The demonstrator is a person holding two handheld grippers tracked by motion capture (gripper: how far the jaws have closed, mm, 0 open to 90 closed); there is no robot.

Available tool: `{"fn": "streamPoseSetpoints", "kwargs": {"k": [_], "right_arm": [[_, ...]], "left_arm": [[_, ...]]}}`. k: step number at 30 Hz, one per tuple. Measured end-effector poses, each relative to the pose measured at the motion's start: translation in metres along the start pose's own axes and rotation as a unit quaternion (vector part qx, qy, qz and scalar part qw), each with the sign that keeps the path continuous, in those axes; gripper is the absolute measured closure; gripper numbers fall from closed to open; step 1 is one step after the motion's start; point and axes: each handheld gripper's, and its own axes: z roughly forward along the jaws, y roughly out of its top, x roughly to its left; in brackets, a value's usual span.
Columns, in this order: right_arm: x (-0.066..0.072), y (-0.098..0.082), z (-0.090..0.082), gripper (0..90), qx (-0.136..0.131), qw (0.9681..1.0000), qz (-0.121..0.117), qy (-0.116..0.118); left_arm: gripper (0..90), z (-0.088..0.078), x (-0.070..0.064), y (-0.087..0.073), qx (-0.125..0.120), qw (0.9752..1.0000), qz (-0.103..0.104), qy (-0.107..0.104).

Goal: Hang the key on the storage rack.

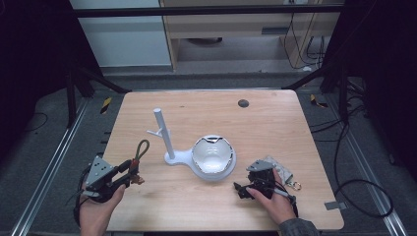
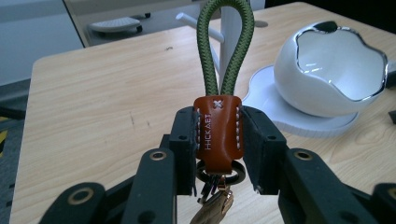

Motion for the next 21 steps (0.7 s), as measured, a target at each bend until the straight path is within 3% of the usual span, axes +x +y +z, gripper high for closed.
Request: {"fn": "streamPoseSetpoints", "kwargs": {"k": [11, 21], "right_arm": [[0.000, 0.000, 0.000, 0.4, 0.000, 1.0000, 0.000, 0.000], [0.000, 0.000, 0.000, 0.4, 0.000, 1.0000, 0.000, 0.000]], "left_arm": [[66.3, -0.007, -0.007, 0.004, -0.032, 0.9993, -0.004, -0.017], [66.2, -0.007, -0.014, 0.014, -0.045, 0.9987, 0.007, -0.024]]}}
